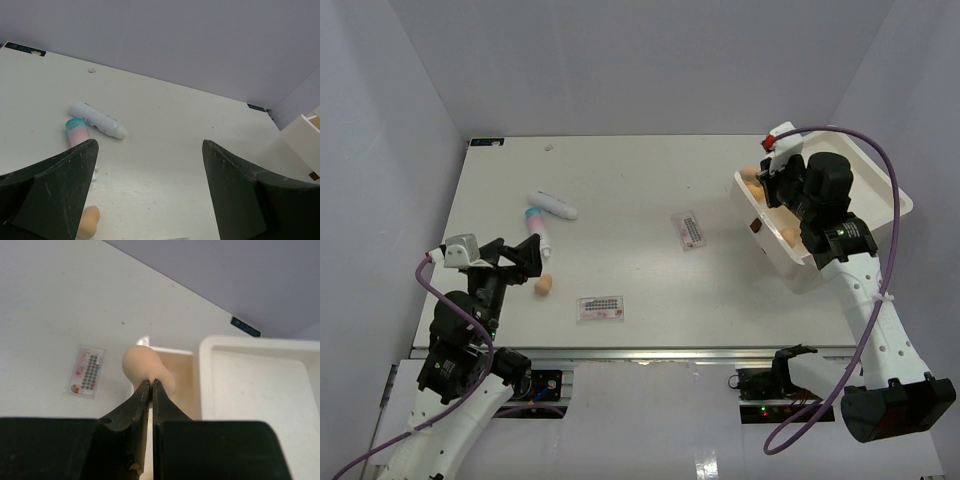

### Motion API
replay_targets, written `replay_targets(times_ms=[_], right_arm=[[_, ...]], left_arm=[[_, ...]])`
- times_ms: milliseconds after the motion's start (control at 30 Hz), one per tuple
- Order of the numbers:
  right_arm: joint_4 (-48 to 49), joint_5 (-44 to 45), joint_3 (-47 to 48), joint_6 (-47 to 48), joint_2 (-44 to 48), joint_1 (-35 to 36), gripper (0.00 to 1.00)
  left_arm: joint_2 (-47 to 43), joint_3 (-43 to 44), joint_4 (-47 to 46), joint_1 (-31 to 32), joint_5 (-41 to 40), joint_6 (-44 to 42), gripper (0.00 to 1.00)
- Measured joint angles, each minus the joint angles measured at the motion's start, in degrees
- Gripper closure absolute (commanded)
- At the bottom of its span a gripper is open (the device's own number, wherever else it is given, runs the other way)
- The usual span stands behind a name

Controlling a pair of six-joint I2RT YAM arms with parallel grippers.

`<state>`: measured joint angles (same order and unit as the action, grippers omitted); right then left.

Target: Organize the makeup

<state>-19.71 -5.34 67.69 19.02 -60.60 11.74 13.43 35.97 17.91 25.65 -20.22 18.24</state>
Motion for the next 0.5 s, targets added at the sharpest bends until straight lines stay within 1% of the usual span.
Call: replay_targets(times_ms=[133, 233, 267, 433, 467, 500], right_arm=[[-1.01, 2.61, -3.40, -0.59, 1.00, -4.73, 0.92], [-2.43, 3.35, -4.80, -0.60, 1.05, -5.55, 0.91], [-3.21, 3.22, -5.02, -0.58, 1.05, -5.90, 0.84], [-4.87, 1.82, -5.71, -0.61, 1.34, -6.60, 0.58], [-5.11, 1.58, -5.72, -0.56, 1.44, -6.63, 0.53], [-5.31, 1.31, -5.72, -0.51, 1.59, -6.70, 0.51]], left_arm=[[0.07, -0.02, 0.00, 0.00, 0.23, 0.00, 0.04], [0.07, -0.02, 0.00, 0.00, 0.36, 0.00, 0.04], [0.09, -0.02, 0.00, 0.00, 0.41, 0.00, 0.04], [0.36, -0.04, -0.04, 0.00, 0.95, 0.00, 0.04], [0.43, -0.04, -0.04, 0.00, 1.10, 0.00, 0.04], [0.54, -0.04, -0.06, 0.00, 1.25, 0.00, 0.04]])
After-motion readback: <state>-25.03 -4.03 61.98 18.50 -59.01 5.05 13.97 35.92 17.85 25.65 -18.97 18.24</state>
